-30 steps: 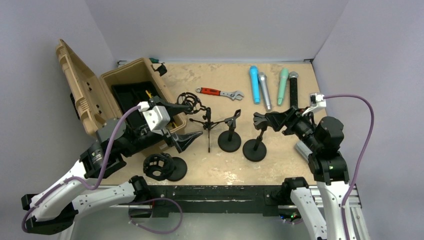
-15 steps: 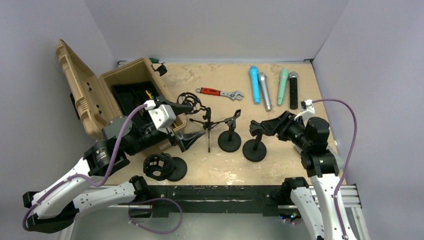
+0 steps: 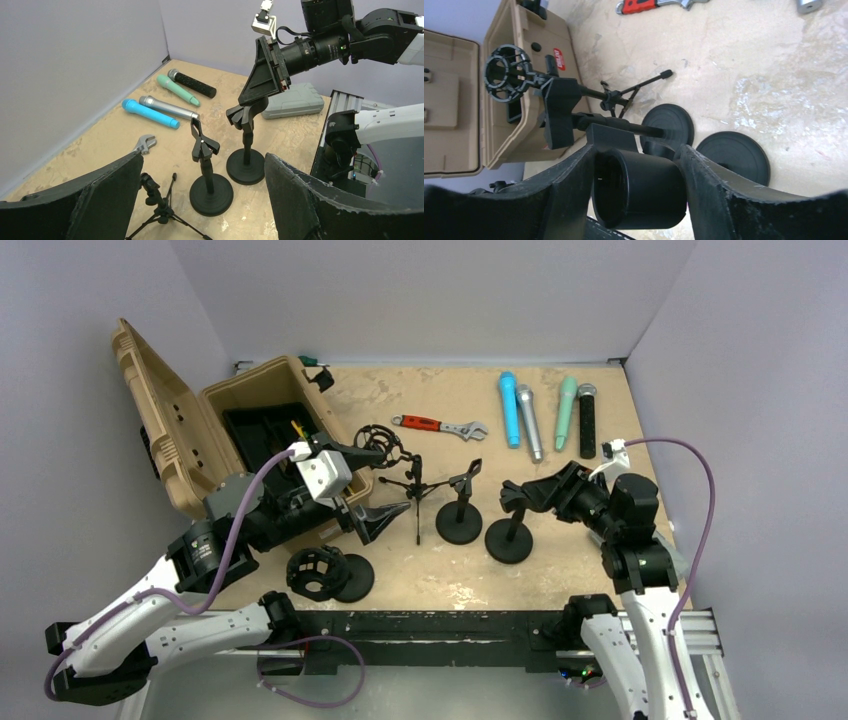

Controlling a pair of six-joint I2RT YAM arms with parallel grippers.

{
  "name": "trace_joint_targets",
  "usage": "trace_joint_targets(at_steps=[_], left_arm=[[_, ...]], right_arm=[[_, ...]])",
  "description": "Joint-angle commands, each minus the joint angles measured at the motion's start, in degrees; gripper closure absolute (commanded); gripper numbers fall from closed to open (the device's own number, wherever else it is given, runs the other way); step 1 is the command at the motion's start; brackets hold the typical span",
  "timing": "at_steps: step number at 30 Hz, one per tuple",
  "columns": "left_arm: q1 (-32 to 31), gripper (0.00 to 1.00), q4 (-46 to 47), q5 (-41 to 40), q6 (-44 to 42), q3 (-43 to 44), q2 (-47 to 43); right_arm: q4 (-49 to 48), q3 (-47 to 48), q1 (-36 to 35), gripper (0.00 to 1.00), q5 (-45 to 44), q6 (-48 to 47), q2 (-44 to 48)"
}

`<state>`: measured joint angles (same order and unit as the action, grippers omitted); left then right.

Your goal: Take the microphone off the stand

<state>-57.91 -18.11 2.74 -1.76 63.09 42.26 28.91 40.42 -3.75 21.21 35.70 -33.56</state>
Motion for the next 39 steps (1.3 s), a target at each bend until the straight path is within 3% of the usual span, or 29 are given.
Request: trace_joint_targets(at_steps=[1, 5, 6, 12, 18, 25, 32, 39], left_arm=[[-0.45, 0.12, 1.06, -0.72, -1.14, 0.54, -0.52], [-0.54, 0.12, 1.05, -0.81, -1.23, 0.54, -0.72], [-0.54, 0.12, 1.06, -0.81, -1.23, 0.54, -0.81], [-0.54, 0.12, 1.32, -1.64, -1.62, 0.3, -1.0], [-0.54, 0.12, 2.12, -1.91, -1.15, 0.61, -2.89], [-0.54, 0.11, 1.78, -8.31, -0.25, 4.78, -7.67], [-0.54, 0.1, 0.94, -13.89, 0.57, 8.34, -16.59], [-0.54, 0.09, -0.53, -15.41, 3.85, 8.05, -22.93]], right_arm=[[6.92, 4.24, -0.24, 0.31, -5.25, -4.1, -2.13], [7.85, 9.32, -0.26, 0.03, -9.07, -6.6, -1.73], [7.84, 10.45, -0.28, 0.01, -10.1, -7.24, -1.69], [4.01, 17.1, -0.24, 0.01, -13.73, -10.38, -3.76], [-10.77, 18.37, -0.22, 0.01, -11.77, -10.15, -5.29], [-25.09, 21.56, -0.25, 0.01, -10.49, -6.21, -5.82], [-31.45, 23.34, -0.23, 0.01, -19.34, -5.76, -2.34], [-29.38, 23.89, -0.24, 0.01, -26.62, -7.1, 2.08]])
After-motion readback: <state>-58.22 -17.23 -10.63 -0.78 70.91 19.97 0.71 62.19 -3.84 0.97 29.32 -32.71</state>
